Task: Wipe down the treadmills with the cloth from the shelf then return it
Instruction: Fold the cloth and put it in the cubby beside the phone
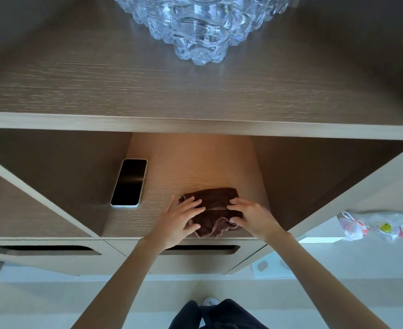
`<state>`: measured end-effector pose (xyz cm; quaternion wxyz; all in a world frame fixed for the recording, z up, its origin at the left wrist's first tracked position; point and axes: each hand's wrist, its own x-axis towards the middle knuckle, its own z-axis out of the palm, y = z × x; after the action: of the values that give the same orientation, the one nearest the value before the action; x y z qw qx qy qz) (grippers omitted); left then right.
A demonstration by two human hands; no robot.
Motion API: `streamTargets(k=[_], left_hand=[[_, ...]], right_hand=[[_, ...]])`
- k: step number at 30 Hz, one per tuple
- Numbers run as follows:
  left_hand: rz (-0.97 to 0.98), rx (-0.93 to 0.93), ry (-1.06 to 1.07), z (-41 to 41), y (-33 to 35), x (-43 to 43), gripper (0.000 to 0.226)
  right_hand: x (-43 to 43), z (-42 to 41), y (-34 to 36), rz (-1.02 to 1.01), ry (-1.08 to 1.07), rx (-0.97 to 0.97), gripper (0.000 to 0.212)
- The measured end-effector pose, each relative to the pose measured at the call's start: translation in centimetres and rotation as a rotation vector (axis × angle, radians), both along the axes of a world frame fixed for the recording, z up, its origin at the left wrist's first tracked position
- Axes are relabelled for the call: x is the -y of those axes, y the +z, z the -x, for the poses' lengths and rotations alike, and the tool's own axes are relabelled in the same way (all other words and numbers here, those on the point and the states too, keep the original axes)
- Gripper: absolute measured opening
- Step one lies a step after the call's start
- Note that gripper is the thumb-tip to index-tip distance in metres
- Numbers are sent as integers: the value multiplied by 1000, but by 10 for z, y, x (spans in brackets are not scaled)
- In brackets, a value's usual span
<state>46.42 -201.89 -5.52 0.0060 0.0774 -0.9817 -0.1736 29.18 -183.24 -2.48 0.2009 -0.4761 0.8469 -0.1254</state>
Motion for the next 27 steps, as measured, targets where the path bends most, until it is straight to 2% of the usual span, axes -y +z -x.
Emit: streamTargets(k=[3, 5, 7, 10, 12, 16, 19, 22, 23, 25, 27], left_hand=[[-23, -44, 0, -4, -2, 0, 72], [18, -11, -22, -8, -6, -4, 86], [45, -43, -13, -10, -8, -10, 87], [87, -229, 64, -3, -1, -17, 57], [48, -243, 126, 6, 8, -13, 34], [-71, 36, 140, 23, 35, 6, 19], [-216, 159, 137, 31, 49, 14, 14], [-307, 211, 197, 39, 54, 25, 17], [-335, 167, 276, 44, 56, 29, 20], [-384, -23, 571, 61, 62, 37, 26], [-456, -175, 784, 78, 68, 38, 35]], right_hand=[[-5, 0, 2, 46, 87, 69, 61], [-7, -1, 1, -51, 134, 33, 71], [-7, -1, -1, -107, 131, -29, 68], [1, 2, 7, -49, 144, -120, 40], [10, 8, 18, -39, 157, -65, 22], [28, 27, 44, -57, 93, 230, 14], [37, 33, 51, -79, 124, 186, 12], [46, 39, 47, -139, 109, 209, 8], [51, 41, 44, -67, 41, 209, 7], [64, 49, 41, 251, -288, 211, 11], [74, 53, 45, 495, -648, 295, 34]])
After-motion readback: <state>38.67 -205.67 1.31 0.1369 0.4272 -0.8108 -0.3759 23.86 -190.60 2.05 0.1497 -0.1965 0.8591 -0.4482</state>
